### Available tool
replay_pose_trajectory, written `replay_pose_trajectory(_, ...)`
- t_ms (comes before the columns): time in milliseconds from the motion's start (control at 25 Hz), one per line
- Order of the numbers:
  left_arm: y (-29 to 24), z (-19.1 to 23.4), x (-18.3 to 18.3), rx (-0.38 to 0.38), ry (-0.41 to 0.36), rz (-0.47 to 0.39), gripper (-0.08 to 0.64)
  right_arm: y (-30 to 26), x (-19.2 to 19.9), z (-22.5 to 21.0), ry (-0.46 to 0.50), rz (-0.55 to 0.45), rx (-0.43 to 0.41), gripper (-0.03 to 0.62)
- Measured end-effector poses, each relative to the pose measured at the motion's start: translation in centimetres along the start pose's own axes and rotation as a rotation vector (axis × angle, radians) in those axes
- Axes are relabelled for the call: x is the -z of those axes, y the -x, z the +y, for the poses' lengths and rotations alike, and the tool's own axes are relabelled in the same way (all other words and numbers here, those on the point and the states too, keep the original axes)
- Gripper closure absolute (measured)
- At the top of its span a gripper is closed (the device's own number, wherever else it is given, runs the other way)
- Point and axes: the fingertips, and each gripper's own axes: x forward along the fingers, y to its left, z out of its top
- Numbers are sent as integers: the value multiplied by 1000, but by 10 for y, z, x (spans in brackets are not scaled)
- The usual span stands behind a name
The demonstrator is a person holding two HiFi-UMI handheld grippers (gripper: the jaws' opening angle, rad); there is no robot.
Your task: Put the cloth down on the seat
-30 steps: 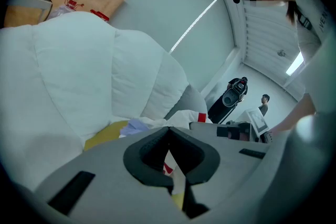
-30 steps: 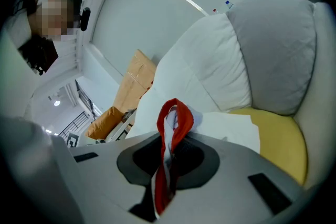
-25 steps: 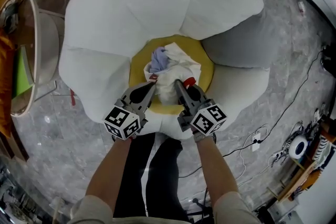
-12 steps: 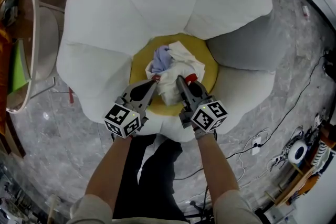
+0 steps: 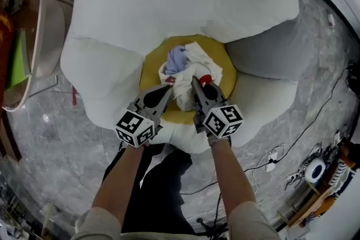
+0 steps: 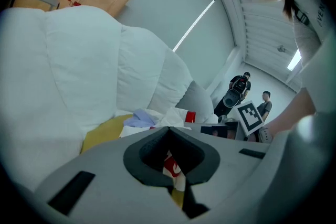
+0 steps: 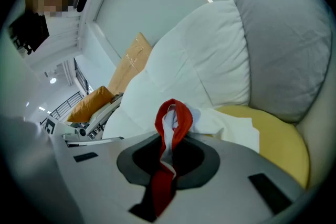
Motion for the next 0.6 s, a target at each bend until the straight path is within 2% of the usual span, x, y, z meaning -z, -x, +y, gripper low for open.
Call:
replay_pose_trajectory(360, 11, 1, 1, -28, -1, -12, 546, 8, -5, 3, 4, -45, 26, 537)
replay_pose_trajectory(600, 13, -14, 1, -29, 7, -3, 546, 28, -12, 3, -9, -63, 48, 469)
